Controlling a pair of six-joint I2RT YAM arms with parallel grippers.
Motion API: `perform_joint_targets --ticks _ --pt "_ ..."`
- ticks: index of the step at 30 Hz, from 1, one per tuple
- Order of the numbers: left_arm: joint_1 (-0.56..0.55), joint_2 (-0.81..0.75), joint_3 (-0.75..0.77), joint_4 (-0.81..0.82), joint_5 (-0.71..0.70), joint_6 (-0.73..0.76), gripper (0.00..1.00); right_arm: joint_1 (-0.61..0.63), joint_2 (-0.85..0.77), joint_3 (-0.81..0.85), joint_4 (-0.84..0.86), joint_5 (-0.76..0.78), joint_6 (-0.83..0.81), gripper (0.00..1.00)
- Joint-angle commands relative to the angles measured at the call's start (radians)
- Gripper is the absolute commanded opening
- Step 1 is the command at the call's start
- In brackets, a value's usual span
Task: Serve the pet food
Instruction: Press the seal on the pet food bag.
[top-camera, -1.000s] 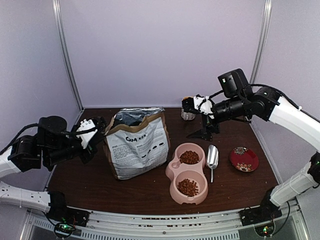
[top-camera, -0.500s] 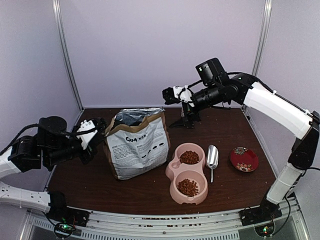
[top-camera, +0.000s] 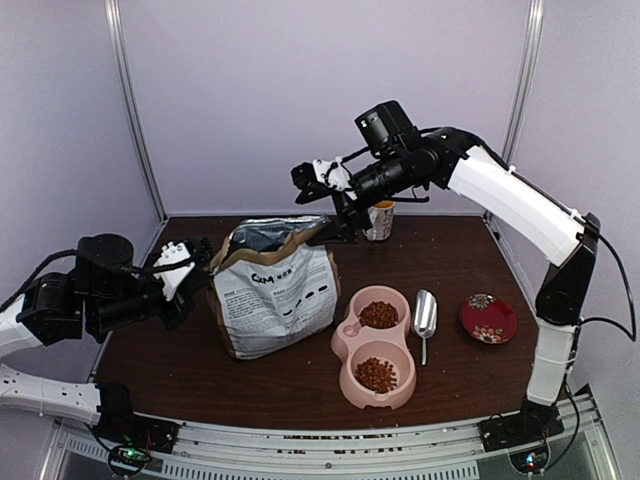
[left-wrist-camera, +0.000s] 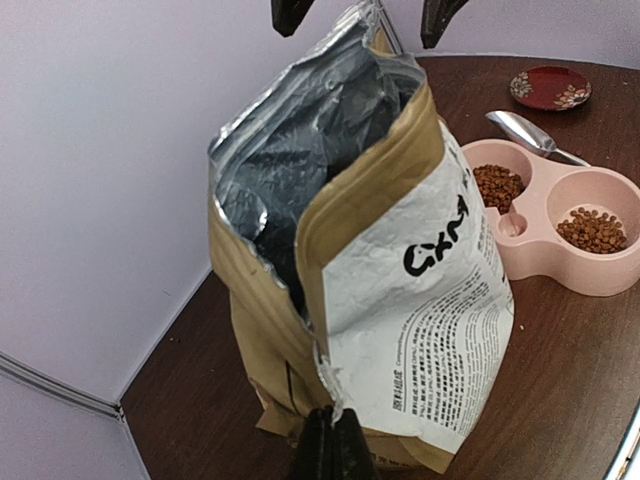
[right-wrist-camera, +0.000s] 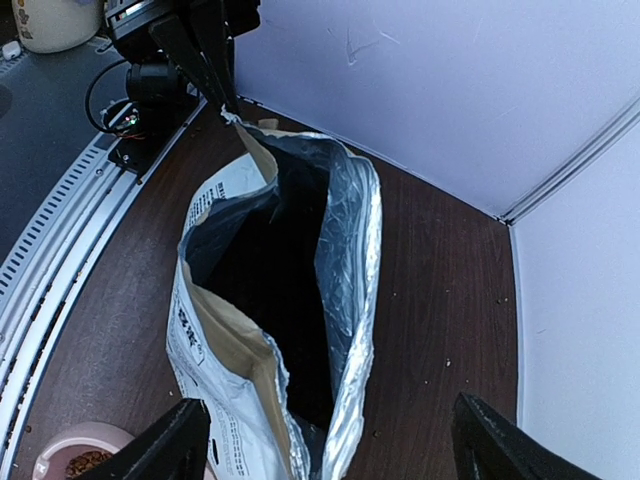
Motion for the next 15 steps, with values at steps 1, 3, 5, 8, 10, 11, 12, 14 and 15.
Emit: perform_joint_targets --ticks 1,3,5,8,10,11,12,14,15 --pt "0.011 -0.003 -0.029 -0.048 0.004 -0.010 0.00 0.007 0.045 0.081 -0.054 -0.037 -0.003 0.82" --pt "0.011 -0.005 -0.030 -0.047 0.008 -0.010 0.00 0.007 0.056 0.087 -0.059 -0.043 -0.001 0.80" --pt "0.011 -0.006 -0.030 -0.045 0.008 -0.008 0.00 0.008 0.063 0.090 -0.059 -0.046 0.001 0.78" --pt "0.011 0.000 -0.028 -0.046 0.010 -0.006 0.00 0.008 0.071 0.094 -0.056 -0.053 0.010 0.76" --pt "0.011 0.001 -0.026 -0.046 0.011 -0.006 0.00 0.009 0.072 0.096 -0.052 -0.056 0.020 0.74" --pt "0.011 0.000 -0.026 -0.046 0.012 -0.005 0.00 0.011 0.074 0.095 -0.051 -0.052 0.026 0.74" --pt "0.011 -0.002 -0.028 -0.046 0.013 -0.006 0.00 0.011 0.074 0.094 -0.049 -0.047 0.030 0.73" --pt "0.011 -0.008 -0.029 -0.046 0.012 -0.006 0.00 0.010 0.077 0.094 -0.057 -0.032 0.033 0.69" --pt "0.011 -0.010 -0.029 -0.046 0.012 -0.007 0.00 0.011 0.079 0.094 -0.063 -0.026 0.034 0.65"
